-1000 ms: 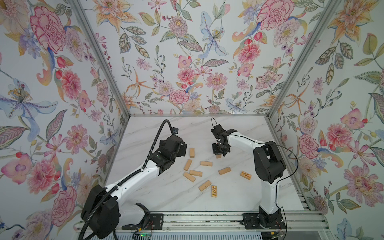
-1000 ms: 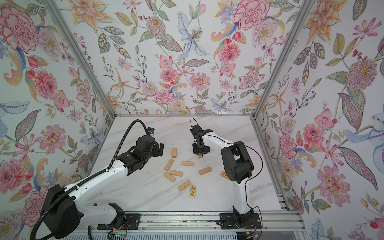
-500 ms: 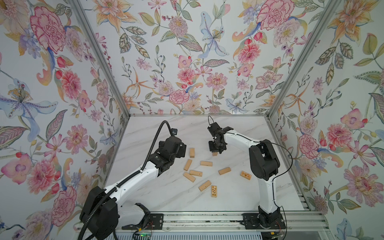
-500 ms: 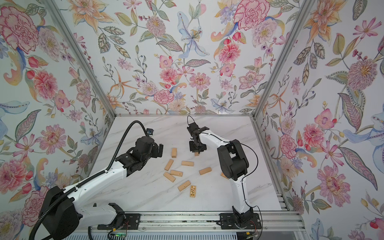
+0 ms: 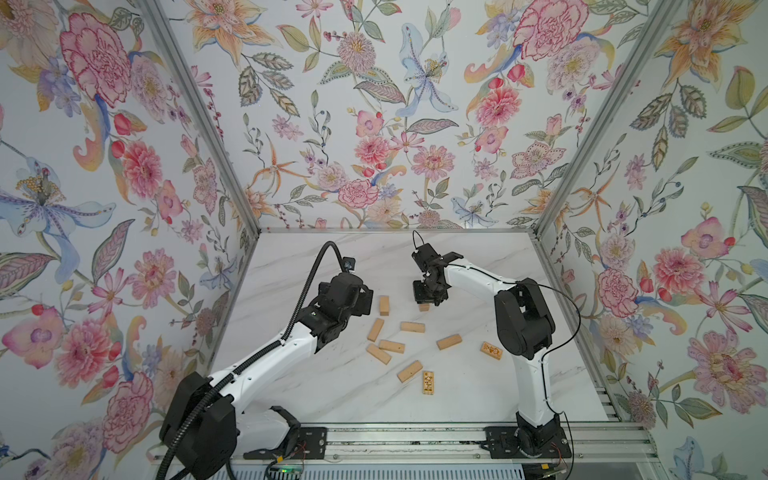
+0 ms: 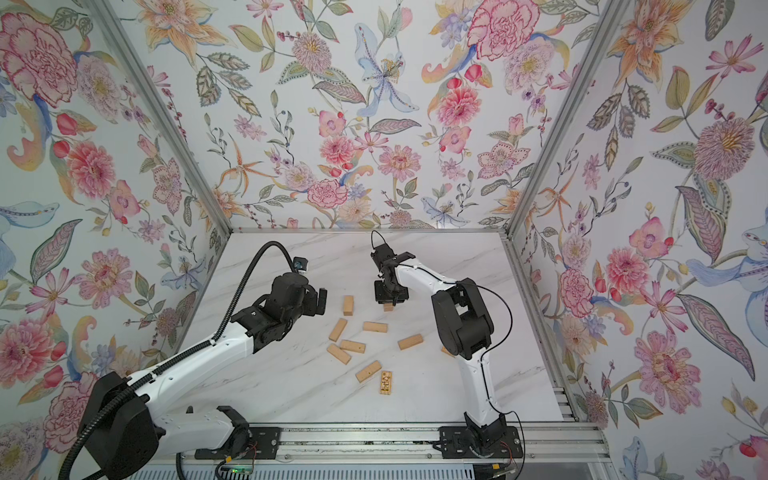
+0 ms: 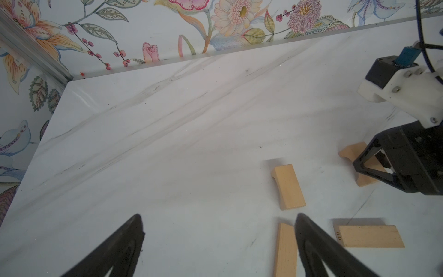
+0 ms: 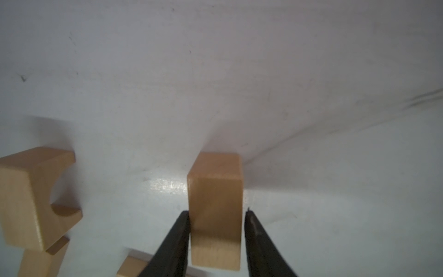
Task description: Build the wood block tower
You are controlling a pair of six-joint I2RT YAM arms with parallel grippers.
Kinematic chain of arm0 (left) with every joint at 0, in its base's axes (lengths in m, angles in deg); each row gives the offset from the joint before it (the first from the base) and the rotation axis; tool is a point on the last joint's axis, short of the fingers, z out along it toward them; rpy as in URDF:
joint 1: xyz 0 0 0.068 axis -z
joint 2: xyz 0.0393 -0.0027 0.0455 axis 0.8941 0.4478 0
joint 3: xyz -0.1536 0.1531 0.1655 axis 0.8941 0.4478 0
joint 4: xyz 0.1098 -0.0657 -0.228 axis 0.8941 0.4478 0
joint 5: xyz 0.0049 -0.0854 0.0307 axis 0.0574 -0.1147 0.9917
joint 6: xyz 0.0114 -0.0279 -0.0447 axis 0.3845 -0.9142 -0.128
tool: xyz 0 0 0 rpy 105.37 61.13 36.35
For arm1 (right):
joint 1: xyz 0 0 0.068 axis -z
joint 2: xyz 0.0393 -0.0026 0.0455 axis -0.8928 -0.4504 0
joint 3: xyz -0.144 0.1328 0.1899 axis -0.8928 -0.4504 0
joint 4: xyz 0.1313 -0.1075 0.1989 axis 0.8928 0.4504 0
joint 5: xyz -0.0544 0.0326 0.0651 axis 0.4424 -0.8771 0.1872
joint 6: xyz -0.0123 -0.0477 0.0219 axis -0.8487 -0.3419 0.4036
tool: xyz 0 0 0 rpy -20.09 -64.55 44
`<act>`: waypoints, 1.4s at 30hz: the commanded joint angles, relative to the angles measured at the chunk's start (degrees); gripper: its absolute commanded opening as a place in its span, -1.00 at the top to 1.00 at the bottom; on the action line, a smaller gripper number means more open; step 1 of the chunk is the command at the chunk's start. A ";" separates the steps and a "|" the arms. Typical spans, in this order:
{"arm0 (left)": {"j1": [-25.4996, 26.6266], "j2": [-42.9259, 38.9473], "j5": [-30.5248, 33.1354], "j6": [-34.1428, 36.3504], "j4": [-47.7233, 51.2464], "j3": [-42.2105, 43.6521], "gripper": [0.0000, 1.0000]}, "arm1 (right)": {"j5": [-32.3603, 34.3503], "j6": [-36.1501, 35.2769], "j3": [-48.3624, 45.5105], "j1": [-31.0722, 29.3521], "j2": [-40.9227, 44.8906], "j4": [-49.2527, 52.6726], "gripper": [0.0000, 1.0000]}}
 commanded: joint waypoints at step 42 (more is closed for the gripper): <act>3.96 35.75 -7.38 -18.65 12.64 -23.76 -0.31 | -0.92 1.49 -23.06 8.28 42.98 6.76 -0.98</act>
